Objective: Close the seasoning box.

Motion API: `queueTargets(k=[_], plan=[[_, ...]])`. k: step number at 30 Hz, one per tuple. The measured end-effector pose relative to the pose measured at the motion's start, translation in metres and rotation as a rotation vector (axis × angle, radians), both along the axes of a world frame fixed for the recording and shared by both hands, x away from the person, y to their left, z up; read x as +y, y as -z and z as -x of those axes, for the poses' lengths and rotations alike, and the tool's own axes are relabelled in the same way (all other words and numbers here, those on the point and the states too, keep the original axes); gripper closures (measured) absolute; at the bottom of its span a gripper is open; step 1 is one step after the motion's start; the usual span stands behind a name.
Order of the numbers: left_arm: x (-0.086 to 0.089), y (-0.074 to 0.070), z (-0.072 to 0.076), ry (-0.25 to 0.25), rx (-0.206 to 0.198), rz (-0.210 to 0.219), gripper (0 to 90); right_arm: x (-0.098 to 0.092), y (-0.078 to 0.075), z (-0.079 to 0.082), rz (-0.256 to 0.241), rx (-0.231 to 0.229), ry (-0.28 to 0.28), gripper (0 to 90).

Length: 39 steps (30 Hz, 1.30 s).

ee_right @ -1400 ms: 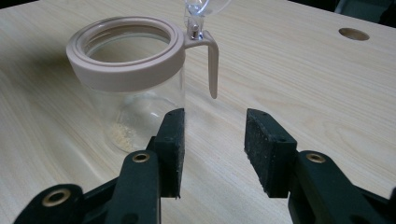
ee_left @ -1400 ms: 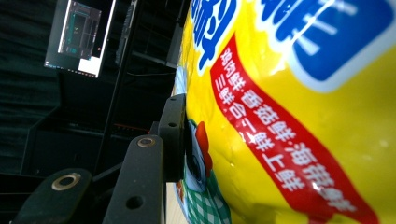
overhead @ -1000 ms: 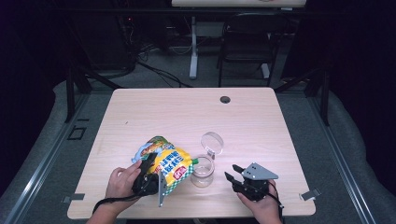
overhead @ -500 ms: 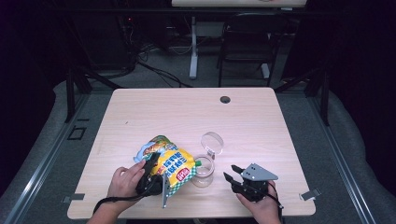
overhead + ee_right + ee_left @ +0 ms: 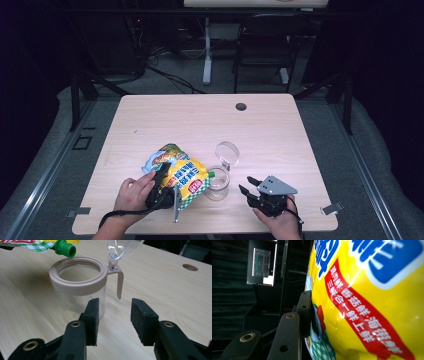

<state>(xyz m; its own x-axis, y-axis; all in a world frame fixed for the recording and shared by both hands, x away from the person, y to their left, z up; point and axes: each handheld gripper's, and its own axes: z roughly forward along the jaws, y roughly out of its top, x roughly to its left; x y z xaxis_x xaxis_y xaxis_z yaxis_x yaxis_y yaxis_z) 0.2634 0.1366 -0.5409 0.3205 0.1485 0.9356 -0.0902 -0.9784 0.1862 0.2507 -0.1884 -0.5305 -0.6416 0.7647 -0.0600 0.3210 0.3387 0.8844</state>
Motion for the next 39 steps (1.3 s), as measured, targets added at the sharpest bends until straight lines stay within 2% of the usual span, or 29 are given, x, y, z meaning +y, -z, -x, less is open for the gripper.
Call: queueTargets(k=[6, 11, 18, 20, 23, 27, 30, 33, 39], plan=[[-0.001, -0.002, 0.001, 0.003, 0.012, -0.021, 65.0, 0.007, -0.005, 0.004, 0.043, -0.03, -0.02, 59.6], [-0.003, -0.002, 0.002, 0.005, 0.015, -0.044, 65.0, 0.011, -0.008, 0.006, 0.054, -0.043, -0.032, 60.9], [-0.005, -0.004, 0.001, 0.001, 0.017, -0.091, 65.0, 0.016, -0.009, 0.008, 0.061, -0.049, -0.048, 62.2], [-0.005, -0.004, 0.002, -0.005, 0.007, -0.108, 65.4, 0.018, -0.009, 0.007, 0.061, -0.049, -0.05, 62.4], [-0.005, -0.004, 0.002, -0.005, 0.018, -0.118, 66.1, 0.02, -0.009, 0.008, 0.064, -0.052, -0.058, 62.4], [-0.006, -0.003, 0.004, -0.002, 0.005, -0.142, 66.2, 0.024, -0.009, 0.008, 0.066, -0.054, -0.068, 62.6], [-0.007, -0.003, 0.004, 0.002, -0.001, -0.141, 66.2, 0.026, -0.01, 0.008, 0.069, -0.058, -0.075, 62.6], [-0.009, -0.005, 0.005, 0.002, -0.005, -0.164, 66.2, 0.028, -0.011, 0.009, 0.065, -0.062, -0.081, 62.7], [-0.01, -0.007, 0.005, 0.009, -0.007, -0.183, 66.2, 0.03, -0.012, 0.009, 0.069, -0.066, -0.088, 63.0]])
